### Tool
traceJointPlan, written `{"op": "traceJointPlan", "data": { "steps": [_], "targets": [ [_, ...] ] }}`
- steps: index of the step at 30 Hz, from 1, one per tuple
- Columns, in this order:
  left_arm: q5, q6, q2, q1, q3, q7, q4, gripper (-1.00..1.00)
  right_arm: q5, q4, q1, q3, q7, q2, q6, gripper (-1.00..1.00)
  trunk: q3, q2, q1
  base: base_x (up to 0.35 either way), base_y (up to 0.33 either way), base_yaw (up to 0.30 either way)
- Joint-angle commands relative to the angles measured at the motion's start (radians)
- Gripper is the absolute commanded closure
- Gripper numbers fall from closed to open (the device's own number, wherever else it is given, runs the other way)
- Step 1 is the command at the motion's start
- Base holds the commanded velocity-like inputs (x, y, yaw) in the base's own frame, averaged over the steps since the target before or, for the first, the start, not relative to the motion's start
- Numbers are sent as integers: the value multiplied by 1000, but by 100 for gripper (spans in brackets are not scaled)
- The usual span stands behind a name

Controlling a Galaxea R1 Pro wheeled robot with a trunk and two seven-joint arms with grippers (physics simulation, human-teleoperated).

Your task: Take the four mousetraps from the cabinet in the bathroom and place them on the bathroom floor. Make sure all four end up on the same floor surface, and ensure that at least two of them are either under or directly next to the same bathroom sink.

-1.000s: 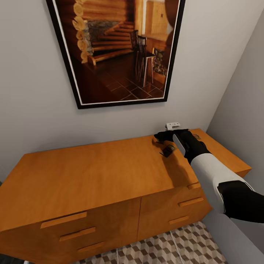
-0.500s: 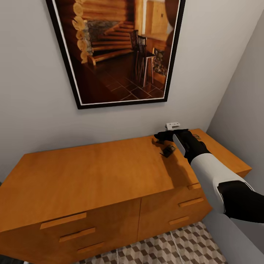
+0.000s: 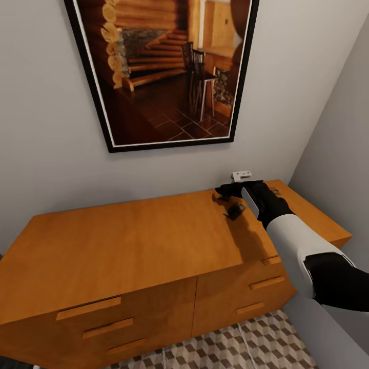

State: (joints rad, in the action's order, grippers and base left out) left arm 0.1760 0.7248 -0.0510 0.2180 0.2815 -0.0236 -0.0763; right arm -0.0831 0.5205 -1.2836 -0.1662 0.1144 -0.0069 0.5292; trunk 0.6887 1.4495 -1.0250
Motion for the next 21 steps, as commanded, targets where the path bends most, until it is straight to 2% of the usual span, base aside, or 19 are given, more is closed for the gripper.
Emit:
{"op": "traceJointPlan", "data": {
  "steps": [1,21],
  "targets": [
    [10,5,0,1,8,-2,-3,100,-9,1,-1,-4,-2,-1,5,-100,1,0,0,0,0,0],
    [10,5,0,1,8,-2,-3,100,-8,1,0,-4,-2,-1,5,-100,1,0,0,0,0,0]
  ]
}}
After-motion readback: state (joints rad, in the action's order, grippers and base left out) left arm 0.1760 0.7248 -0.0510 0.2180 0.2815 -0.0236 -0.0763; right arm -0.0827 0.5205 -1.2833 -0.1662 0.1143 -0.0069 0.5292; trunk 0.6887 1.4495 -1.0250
